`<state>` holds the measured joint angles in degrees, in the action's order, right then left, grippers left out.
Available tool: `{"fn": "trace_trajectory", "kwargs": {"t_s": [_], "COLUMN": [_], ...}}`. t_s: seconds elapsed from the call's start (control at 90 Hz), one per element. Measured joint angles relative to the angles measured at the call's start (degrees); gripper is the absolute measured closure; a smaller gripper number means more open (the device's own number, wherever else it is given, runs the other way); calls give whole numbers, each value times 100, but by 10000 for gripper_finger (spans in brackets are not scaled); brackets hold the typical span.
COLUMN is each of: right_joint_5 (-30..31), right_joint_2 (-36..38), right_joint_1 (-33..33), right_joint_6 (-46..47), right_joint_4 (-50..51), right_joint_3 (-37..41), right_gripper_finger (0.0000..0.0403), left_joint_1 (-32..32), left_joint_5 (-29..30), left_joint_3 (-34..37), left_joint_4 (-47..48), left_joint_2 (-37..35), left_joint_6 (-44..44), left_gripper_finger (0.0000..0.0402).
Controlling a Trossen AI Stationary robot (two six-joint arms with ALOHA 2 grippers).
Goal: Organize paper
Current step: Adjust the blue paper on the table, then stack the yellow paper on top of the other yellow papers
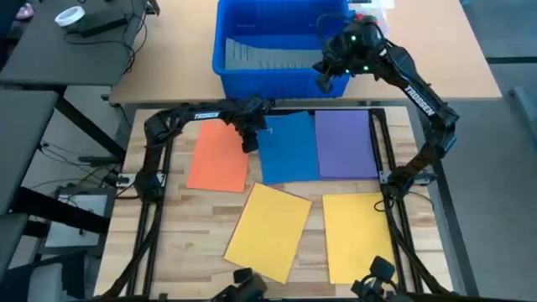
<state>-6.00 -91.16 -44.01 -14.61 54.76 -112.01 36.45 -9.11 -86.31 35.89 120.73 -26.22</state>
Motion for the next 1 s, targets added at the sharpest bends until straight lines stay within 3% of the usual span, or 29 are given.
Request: {"fn": "trace_trajectory", "kwargs": {"t_s": [0.678, 1.0], "right_joint_5": [24, 2], "right_joint_2": [0, 0], "right_joint_1": [-116, -5], "right_joint_6": [127, 626], "right_joint_4": [-31, 453], "right_joint_3": [0, -2], "right_gripper_finger": [403, 403], "left_joint_1": [107, 124], "left_joint_5": [-342, 493], "left_joint_3": [34, -343], "left_joint_4": [-943, -66], "left_joint_2": [45, -683], "left_joint_6": [-467, -265], "left_gripper_finger": [396, 396]}}
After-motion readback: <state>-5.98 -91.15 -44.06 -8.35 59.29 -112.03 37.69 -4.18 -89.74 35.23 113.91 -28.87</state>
